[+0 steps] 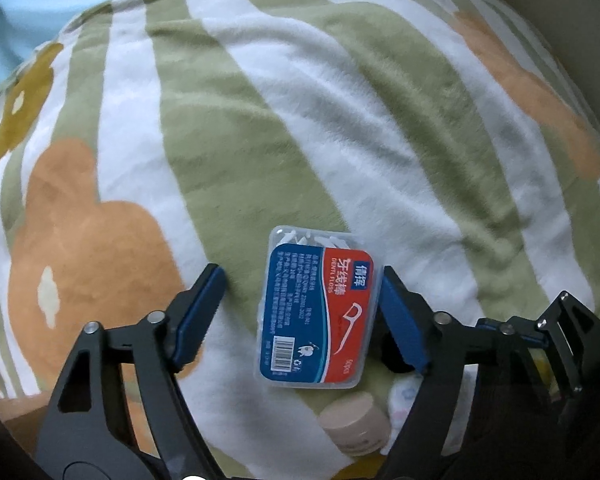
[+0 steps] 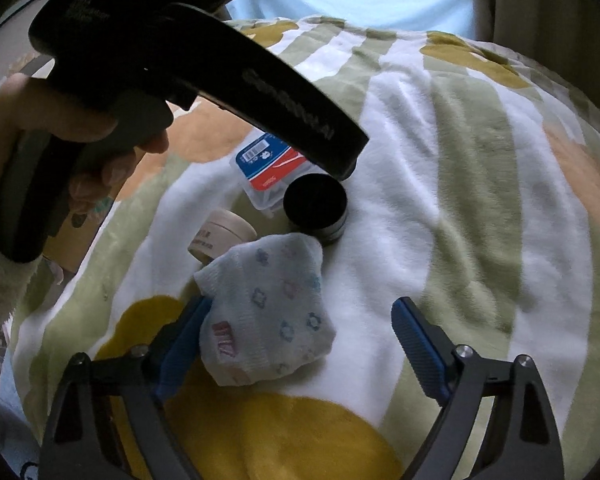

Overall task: Organize objects
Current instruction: 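Grasp the floss pick pack with the left gripper while the right grasps the white sock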

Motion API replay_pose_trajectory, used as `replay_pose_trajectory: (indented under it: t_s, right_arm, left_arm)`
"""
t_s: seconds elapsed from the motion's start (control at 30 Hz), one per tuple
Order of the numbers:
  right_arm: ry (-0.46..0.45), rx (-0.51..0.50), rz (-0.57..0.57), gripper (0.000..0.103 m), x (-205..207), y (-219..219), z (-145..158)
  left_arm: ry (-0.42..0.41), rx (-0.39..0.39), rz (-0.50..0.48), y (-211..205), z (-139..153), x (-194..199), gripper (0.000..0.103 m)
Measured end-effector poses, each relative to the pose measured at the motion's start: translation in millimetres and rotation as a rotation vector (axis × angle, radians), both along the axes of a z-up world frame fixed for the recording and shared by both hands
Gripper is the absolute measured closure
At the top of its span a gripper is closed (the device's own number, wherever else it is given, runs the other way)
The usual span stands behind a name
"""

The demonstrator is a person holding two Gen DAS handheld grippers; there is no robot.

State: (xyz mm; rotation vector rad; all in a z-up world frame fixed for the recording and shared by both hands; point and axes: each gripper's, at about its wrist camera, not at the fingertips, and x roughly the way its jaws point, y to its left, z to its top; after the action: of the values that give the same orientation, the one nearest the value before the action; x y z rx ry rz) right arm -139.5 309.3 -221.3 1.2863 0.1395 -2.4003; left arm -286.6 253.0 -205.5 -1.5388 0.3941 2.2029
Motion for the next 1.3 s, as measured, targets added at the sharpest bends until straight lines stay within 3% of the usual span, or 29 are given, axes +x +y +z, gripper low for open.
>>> replay_pose_trajectory:
  t_s: [0.17, 0.37, 0.83, 1.3]
  right_arm:
    - [-0.037, -0.027, 0.016, 0.032, -2, -5, -7]
    - [-0.051, -0.028, 0.021, 0.038, -4, -9, -10]
    - [-0.044, 0.007, 0.052, 0.056, 9, -16, -3]
    - [-0.038, 0.017, 0.024, 0.056, 15, -19, 8]
  left_arm:
    - [0.017, -0.030, -0.021, -1, -2, 3, 0.044]
    - [0.010, -0.031, -0.024, -5, -4, 7, 0.052]
    - [-0.015, -0.016, 0.007, -13, -2, 14, 0.052]
    - [-0.012, 0.033, 0.037, -27, 19, 25, 0.053]
